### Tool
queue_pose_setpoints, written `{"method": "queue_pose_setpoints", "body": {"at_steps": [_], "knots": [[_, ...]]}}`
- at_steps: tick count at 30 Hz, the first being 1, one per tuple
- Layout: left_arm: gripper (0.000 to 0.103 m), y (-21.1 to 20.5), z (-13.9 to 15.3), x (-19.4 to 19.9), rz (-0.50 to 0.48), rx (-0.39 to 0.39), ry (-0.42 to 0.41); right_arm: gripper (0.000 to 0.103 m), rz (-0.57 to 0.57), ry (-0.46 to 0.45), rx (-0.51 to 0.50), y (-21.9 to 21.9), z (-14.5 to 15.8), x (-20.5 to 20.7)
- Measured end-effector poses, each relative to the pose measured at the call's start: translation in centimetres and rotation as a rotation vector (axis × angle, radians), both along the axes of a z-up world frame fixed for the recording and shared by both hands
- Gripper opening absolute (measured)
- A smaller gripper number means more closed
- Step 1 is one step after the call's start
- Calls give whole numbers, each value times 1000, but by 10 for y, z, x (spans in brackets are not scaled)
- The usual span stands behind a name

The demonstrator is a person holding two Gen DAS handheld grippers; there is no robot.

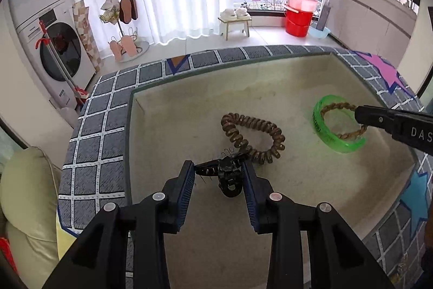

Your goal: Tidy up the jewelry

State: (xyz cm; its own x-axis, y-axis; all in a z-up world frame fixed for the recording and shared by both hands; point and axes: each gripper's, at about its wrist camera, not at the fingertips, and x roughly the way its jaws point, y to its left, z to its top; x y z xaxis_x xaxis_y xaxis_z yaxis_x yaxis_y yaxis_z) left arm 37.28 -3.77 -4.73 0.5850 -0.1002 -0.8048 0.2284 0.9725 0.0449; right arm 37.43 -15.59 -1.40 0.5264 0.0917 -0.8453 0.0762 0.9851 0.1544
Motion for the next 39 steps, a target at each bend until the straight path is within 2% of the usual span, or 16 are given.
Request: {"method": "queue_pose_setpoints", "body": {"at_steps": [7, 8, 9, 11, 16, 17, 18, 19, 20, 27, 28, 30, 31, 32, 33, 39], "knots": [[50, -4, -4, -2, -2, 23, -6, 12, 3, 12, 11, -2, -1, 1], [50, -5, -4, -3, -2, 27, -8, 21, 4, 11, 16, -2, -1, 1], [50, -5, -4, -3, -1, 31, -8, 41, 4, 9, 17, -2, 0, -1], [50, -6, -3, -3, 1, 35, -8, 65, -1, -11, 13, -1, 4, -4], [53, -4, -1, -3, 15, 28, -10, 65, -8, -79, 20, -1, 21, -14], [62, -4, -1, -2, 16, 27, -9, 65, -12, -88, 23, -1, 23, -16], [82, -3, 0, -3, 21, 27, -15, 65, -16, -96, 28, -1, 27, -18], [88, -2, 2, -4, 28, 26, -33, 65, -18, -101, 33, -2, 29, -20], [88, -1, 5, -7, 31, 24, -61, 65, -21, -107, 36, -3, 32, -23], [88, 2, 16, -9, 29, 6, -64, 65, -19, -105, 62, -1, 41, -40], [101, 3, 19, -11, 29, -3, -66, 65, -19, -106, 65, -1, 42, -43], [103, 6, 26, -17, 39, -22, -79, 66, -26, -107, 75, -3, 45, -49], [103, 8, 28, -18, 42, -29, -85, 68, -31, -110, 79, -4, 47, -52], [103, 10, 33, -22, 45, -40, -88, 78, -35, -118, 83, -4, 50, -57], [103, 12, 37, -25, 48, -45, -89, 83, -38, -132, 93, -5, 54, -63], [103, 21, 56, -58, 42, -33, -127, 92, -25, -198, 127, -7, 77, -97]]}}
